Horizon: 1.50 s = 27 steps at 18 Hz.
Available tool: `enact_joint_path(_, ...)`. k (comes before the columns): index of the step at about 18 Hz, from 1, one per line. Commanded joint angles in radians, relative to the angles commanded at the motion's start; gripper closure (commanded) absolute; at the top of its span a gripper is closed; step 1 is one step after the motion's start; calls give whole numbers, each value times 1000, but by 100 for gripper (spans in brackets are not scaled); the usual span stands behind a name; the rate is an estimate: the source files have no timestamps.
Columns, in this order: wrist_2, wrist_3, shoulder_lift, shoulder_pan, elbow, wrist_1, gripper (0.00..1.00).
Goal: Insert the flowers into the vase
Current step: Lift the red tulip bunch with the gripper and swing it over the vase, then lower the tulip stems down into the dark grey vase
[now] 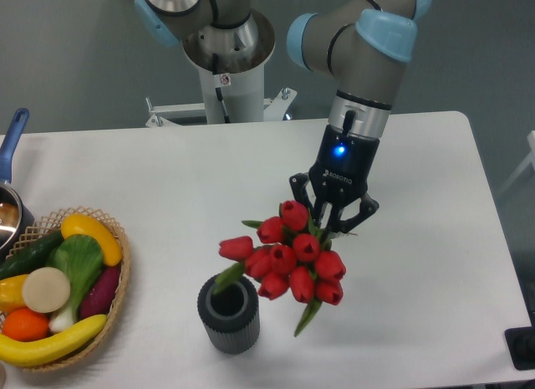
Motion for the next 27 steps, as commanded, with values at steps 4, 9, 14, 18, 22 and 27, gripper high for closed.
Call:
enact_joint_path(4, -115, 0, -5, -5, 11, 14, 91)
enact_joint_path(9, -297, 0, -11, 5, 12, 26, 89)
enact_joint_path(14, -357, 2, -12, 3, 15, 28, 89)
enact_joint_path(18, -362, 2, -34, -21, 35, 28, 89)
enact_joint_path(22, -362, 2, -57, -55, 60, 28, 89)
enact_joint_path(27, -362, -2, -129, -104, 144, 28, 89)
